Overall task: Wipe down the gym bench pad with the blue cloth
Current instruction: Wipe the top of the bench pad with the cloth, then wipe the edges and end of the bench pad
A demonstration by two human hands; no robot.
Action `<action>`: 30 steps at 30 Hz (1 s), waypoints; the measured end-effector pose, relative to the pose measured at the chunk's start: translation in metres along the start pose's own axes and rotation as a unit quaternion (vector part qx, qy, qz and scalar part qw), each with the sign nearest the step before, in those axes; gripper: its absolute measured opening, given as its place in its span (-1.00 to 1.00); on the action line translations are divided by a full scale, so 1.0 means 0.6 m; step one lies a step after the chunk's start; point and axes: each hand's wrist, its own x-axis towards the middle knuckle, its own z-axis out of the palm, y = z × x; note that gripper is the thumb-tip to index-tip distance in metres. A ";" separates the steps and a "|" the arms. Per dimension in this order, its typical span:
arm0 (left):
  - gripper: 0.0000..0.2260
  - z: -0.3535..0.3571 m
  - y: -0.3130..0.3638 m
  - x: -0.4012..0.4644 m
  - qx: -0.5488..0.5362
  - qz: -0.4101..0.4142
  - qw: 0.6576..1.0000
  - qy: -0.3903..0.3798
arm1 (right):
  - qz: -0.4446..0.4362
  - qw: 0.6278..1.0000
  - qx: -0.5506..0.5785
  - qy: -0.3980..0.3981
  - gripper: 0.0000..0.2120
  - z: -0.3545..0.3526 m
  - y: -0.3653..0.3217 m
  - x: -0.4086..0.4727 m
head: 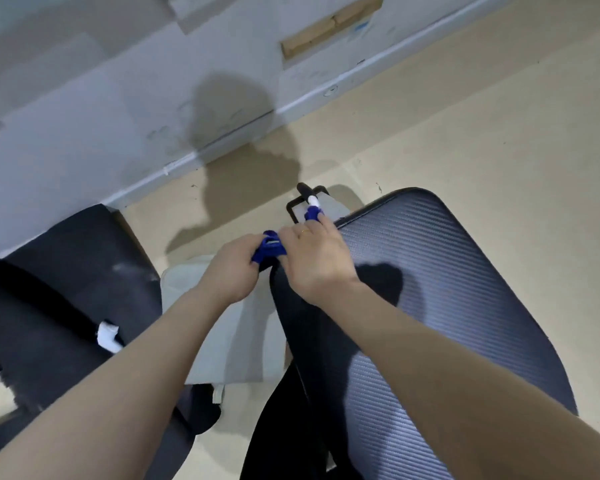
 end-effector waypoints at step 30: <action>-0.70 0.069 -0.026 -0.324 -0.489 -0.143 0.858 -0.060 | 0.332 0.319 0.887 0.037 -0.63 0.031 -0.180 -0.329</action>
